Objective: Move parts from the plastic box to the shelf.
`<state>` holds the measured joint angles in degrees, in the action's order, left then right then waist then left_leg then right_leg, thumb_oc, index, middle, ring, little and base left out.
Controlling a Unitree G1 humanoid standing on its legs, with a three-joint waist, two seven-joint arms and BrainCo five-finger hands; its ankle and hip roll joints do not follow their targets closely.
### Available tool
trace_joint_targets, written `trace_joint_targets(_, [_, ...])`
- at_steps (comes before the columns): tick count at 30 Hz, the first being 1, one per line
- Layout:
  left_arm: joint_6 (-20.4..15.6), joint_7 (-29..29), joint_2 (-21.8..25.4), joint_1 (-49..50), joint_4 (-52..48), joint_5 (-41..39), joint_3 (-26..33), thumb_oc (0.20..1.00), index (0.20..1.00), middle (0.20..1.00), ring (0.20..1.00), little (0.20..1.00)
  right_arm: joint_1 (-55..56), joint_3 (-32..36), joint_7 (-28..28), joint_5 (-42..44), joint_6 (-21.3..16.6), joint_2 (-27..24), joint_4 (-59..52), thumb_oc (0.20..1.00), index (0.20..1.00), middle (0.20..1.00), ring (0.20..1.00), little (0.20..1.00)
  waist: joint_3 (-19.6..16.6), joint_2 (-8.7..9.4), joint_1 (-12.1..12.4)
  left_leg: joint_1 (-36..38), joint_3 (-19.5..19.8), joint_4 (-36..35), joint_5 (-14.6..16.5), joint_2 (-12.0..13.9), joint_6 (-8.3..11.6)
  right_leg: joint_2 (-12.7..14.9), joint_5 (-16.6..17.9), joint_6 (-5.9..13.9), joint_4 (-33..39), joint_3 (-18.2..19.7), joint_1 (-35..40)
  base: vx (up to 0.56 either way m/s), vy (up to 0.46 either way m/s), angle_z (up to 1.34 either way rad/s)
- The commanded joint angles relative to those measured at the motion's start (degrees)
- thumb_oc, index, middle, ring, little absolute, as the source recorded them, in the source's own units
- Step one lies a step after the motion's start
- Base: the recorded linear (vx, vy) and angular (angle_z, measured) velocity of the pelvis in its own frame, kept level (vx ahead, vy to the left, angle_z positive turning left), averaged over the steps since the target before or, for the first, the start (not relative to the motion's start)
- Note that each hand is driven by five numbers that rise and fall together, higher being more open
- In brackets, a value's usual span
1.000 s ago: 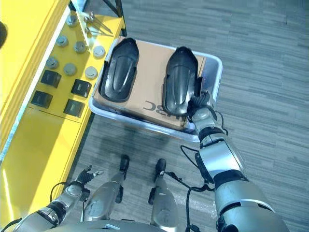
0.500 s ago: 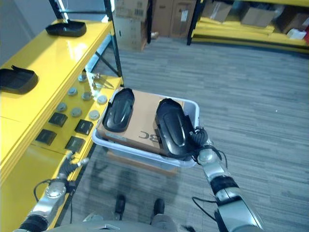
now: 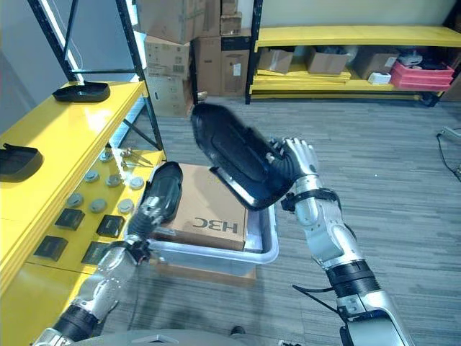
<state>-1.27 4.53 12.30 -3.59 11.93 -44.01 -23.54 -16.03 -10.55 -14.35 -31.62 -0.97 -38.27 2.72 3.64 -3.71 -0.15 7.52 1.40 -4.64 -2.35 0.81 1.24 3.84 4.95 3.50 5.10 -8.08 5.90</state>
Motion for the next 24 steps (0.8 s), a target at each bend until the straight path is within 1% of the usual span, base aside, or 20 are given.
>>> trace_joint_targets(1, [-1.57,-0.87,-0.28,-6.23,2.8,-6.08,-1.64,1.0,1.0,1.0,1.0,1.0,-7.09,-1.71,-0.87,-1.26,-2.22,0.04,-1.96,0.2,0.2,0.2,0.2,0.2,-2.9,2.34,0.94,1.83,-0.07,-0.06,1.82,3.41,3.08,6.4,-4.0,5.41,-2.48,0.4,3.28,0.0,0.0,0.0])
trace_joint_targets(6, [-1.66,0.1,-1.57,-8.61,3.96,-6.28,-3.21,1.0,1.0,1.0,1.0,1.0,-9.48,-5.18,-0.56,-1.11,-2.6,1.92,-2.09,0.2,0.2,0.2,0.2,0.2,-2.89,2.41,0.68,2.09,-0.24,-0.2,1.84,3.4,3.03,6.22,-4.06,5.26,-2.49,0.57,3.35,0.0,-0.002,-0.05])
trace_joint_targets(7, [-1.69,0.2,-1.9,-9.41,4.51,-6.05,-3.95,1.0,1.0,1.0,1.0,1.0,-10.25,-6.3,-0.33,-0.78,-2.63,2.67,-1.73,0.2,0.2,0.2,0.2,0.2,-2.85,2.45,0.63,2.04,-0.24,-0.18,1.79,3.44,3.05,6.17,-4.03,5.22,-2.56,0.62,3.26,0.0,0.0,0.0])
trace_joint_targets(8, [-1.68,0.08,-2.26,-11.05,5.98,-4.13,-4.66,1.0,1.0,1.0,1.0,1.0,-11.81,-8.7,0.31,1.25,-3.12,4.92,-0.88,0.2,0.2,0.2,0.2,0.2,-2.86,2.57,0.46,1.92,-0.32,-0.25,1.73,3.52,3.11,6.06,-3.94,5.15,-2.52,0.72,3.12,0.0,0.0,0.0])
trace_joint_targets(9, [-1.81,0.23,-2.64,-11.31,6.49,-4.01,-4.76,1.0,1.0,1.0,1.0,1.0,-12.49,-9.62,0.71,1.93,-3.27,5.73,-0.78,0.2,0.2,0.2,0.2,0.2,-2.88,2.59,0.46,1.95,-0.37,-0.31,1.73,3.58,3.12,6.03,-3.94,5.14,-2.42,0.76,3.1,-0.02,-0.004,-0.05])
trace_joint_targets(13, [-2.12,1.18,-3.4,-12.11,7.98,-3.54,-5.03,1.0,1.0,1.0,1.0,1.0,-13.89,-11.49,1.2,3.11,-3.45,7.23,-0.9,0.2,0.2,0.2,0.2,0.2,-2.83,2.65,0.41,1.99,-0.56,-0.34,1.73,3.66,3.07,5.88,-3.85,5.12,-2.32,1.03,2.96,0.0,-0.001,-0.02])
trace_joint_targets(16, [-2.51,2.68,-4.25,-12.91,9.22,-2.32,-6.06,1.0,1.0,1.0,1.0,1.0,-15.6,-13.83,1.7,4.44,-3.43,9.3,-1.05,0.2,0.2,0.2,0.2,0.2,-2.74,2.9,0.44,1.81,-0.63,-0.33,1.64,3.72,3.03,5.68,-3.76,4.98,-2.43,1.25,2.63,0.0,0.0,0.0])
trace_joint_targets(18, [-2.51,2.68,-4.26,-12.93,9.23,-2.32,-6.04,1.0,1.0,1.0,1.0,1.0,-15.63,-13.85,1.69,4.45,-3.44,9.31,-1.03,0.2,0.2,0.2,0.2,0.2,-2.73,2.89,0.44,1.8,-0.64,-0.33,1.64,3.72,3.03,5.68,-3.76,4.98,-2.44,1.27,2.62,0.0,0.0,0.0])
trace_joint_targets(21, [-3.14,3.71,-5.35,-13.98,10.44,-2.01,-6.09,1.0,1.0,1.0,1.0,1.0,-15.64,-15.99,2.88,6.13,-3.82,10.93,-1.12,0.2,0.2,0.2,0.2,0.2,-2.58,3.23,0.31,1.66,-0.81,-0.34,1.53,3.77,3.07,5.52,-3.66,4.9,-2.48,1.44,2.39,0.0,0.0,0.0])
trace_joint_targets(23, [-4.63,5.01,-6.02,-15.42,9.71,-1.54,-5.54,1.0,1.0,1.0,1.0,1.0,-14.62,-17.82,4.13,7.9,-4.75,12.07,-2.0,0.2,0.2,0.2,0.2,0.2,-2.46,3.53,0.23,1.61,-0.81,-0.36,1.47,3.88,3.14,5.47,-3.66,4.85,-2.51,1.53,2.28,0.0,0.0,0.0])
trace_joint_targets(24, [-5.05,5.62,-5.99,-15.92,9.61,-0.34,-5.43,0.89,0.89,0.89,0.89,0.89,-14.11,-18.35,4.59,8.75,-5.07,12.45,-2.4,0.2,0.2,0.2,0.2,0.2,-2.38,3.61,0.13,1.59,-0.82,-0.36,1.46,3.89,3.16,5.46,-3.65,4.85,-2.55,1.53,2.2,0.0,0.0,0.0])
